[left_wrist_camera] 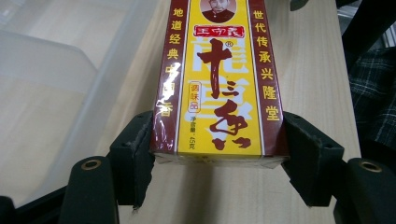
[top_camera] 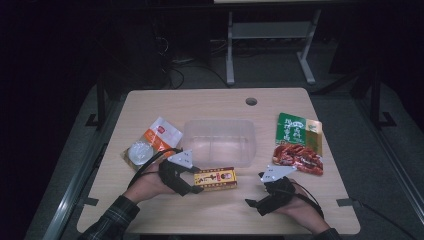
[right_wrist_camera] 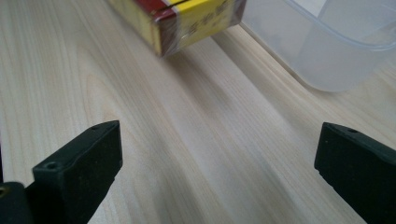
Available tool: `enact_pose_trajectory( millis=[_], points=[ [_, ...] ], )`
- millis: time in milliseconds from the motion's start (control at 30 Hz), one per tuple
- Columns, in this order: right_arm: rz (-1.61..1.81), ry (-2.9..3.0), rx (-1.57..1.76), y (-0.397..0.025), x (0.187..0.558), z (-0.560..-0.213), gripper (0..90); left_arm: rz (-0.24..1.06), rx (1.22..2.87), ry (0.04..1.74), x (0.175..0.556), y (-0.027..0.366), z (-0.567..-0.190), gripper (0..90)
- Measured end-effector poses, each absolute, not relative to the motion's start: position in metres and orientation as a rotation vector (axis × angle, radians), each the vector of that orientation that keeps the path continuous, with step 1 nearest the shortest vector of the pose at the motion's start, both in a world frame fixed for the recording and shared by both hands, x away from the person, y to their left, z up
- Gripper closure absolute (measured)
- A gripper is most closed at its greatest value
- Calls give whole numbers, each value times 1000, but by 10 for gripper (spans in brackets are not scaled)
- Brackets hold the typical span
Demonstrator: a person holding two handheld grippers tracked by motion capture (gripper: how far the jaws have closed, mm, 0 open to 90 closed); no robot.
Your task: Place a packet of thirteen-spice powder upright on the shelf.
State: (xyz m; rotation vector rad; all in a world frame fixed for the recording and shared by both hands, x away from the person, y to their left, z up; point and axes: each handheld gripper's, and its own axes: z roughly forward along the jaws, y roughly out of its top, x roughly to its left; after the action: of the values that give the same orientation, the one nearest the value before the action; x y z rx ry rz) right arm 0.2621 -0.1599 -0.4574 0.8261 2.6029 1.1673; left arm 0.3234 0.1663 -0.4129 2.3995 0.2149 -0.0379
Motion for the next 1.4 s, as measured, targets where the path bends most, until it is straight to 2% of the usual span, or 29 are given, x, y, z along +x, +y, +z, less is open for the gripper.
enact_pose_trajectory(
  millis=[700,1400],
  points=[
    [1185,2608,793,-159,260,-456,6,73,2467,169,378,141,-359,324],
    [1216,2610,809,-161,259,-455,5,100,2505,133,429,105,-357,323]
  ],
)
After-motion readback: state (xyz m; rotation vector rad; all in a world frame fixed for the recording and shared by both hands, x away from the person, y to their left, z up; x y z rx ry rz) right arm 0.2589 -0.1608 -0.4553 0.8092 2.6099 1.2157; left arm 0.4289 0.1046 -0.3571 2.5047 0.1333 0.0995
